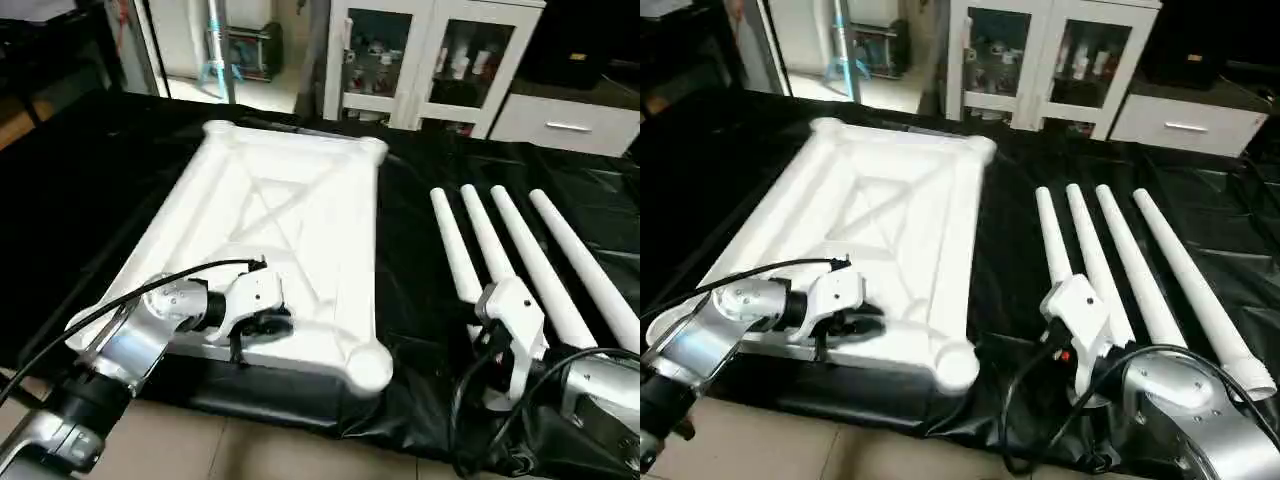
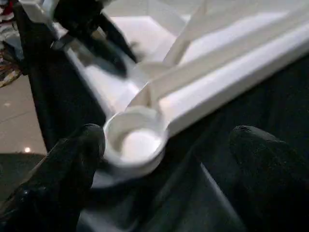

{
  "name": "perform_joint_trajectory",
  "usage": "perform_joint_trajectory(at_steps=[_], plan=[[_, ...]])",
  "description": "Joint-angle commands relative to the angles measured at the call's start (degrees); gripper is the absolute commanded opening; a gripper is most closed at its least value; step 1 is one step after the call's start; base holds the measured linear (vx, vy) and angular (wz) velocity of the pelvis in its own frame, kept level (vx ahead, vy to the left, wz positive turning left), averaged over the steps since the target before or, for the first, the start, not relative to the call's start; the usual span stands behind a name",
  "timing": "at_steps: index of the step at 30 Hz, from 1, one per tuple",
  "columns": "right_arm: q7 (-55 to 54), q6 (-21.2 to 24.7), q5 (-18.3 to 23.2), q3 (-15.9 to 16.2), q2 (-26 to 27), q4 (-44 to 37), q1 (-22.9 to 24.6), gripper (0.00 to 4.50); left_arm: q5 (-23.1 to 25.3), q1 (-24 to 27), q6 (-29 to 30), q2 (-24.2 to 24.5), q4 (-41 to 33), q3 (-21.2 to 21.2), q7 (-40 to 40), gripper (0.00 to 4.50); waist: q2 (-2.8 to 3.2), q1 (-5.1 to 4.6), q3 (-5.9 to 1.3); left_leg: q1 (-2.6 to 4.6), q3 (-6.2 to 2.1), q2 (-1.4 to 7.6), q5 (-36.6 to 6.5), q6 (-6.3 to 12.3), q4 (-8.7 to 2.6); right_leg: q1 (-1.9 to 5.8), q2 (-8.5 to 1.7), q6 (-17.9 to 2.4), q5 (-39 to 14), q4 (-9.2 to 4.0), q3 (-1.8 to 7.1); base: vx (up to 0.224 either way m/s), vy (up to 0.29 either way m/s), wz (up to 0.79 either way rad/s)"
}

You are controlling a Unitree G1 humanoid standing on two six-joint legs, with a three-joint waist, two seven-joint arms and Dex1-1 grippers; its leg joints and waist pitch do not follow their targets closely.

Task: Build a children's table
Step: Move to table

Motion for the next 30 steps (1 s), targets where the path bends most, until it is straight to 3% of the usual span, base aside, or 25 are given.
perform_joint_trajectory(at_steps=[1,6,11,15,20,21,30], plan=[[0.93,0.63,0.52,0.71,-1.19,-1.94,0.48,4.50,2.70,-0.29,0.69,0.32,3.64,2.48,5.43,0.63,-0.23,0.31,-2.18,-0.92,-1.81,4.71,-4.49,2.52,-5.57,2.61,-5.37,-13.15,-7.12,-4.41,2.94,0.000,0.000,0.00],[0.28,-0.46,-1.00,1.18,-1.26,-1.14,0.45,4.50,3.20,-1.57,-2.04,0.39,5.89,2.76,6.73,0.41,-0.41,0.03,-2.03,-0.88,-1.80,4.74,-5.44,2.63,-5.66,2.38,-5.36,-12.69,-10.45,-4.77,2.96,0.000,0.000,0.00],[-0.82,-0.40,-2.15,1.71,-1.04,-0.21,-0.74,4.50,4.67,-3.84,-9.95,0.21,10.97,2.63,9.70,0.19,-0.56,0.13,-2.02,-0.85,-1.83,4.77,-5.81,2.74,-5.70,2.29,-5.38,-11.98,-11.14,-4.93,3.00,0.000,0.000,0.00],[-1.43,-0.74,-2.84,2.11,-0.76,0.06,-0.94,4.50,5.48,-4.40,-18.90,0.83,13.97,1.39,7.56,0.07,-0.51,0.37,-2.20,-0.76,-1.76,4.85,-3.75,2.94,-5.65,2.29,-5.45,-12.26,-7.26,-4.61,2.96,0.000,0.000,0.00],[-1.99,-0.88,-3.30,2.13,-0.62,0.05,-0.73,4.50,6.02,-6.06,-24.70,0.50,18.83,0.70,6.98,0.03,-0.57,0.71,-2.27,-0.70,-1.56,4.83,-2.21,3.30,-5.59,2.42,-5.51,-12.68,-4.63,-4.38,2.96,0.000,0.000,0.00],[-2.11,-0.83,-3.28,2.11,-0.60,-0.01,-0.73,4.50,5.76,-6.52,-25.62,0.35,19.79,0.65,6.33,0.03,-0.21,0.78,-2.22,-0.59,-1.57,4.78,-2.70,3.12,-5.65,2.32,-5.48,-12.54,-5.47,-4.47,2.98,0.000,0.000,0.00],[-2.87,-0.69,-3.71,2.19,-0.47,-0.64,-0.14,4.50,7.17,-8.73,-30.70,-0.16,24.13,0.97,7.42,0.03,-0.14,0.78,-2.12,-0.59,-1.61,5.02,-5.02,1.55,-5.87,2.38,-5.68,-12.11,-8.32,-4.70,3.17,0.000,0.000,0.00]])
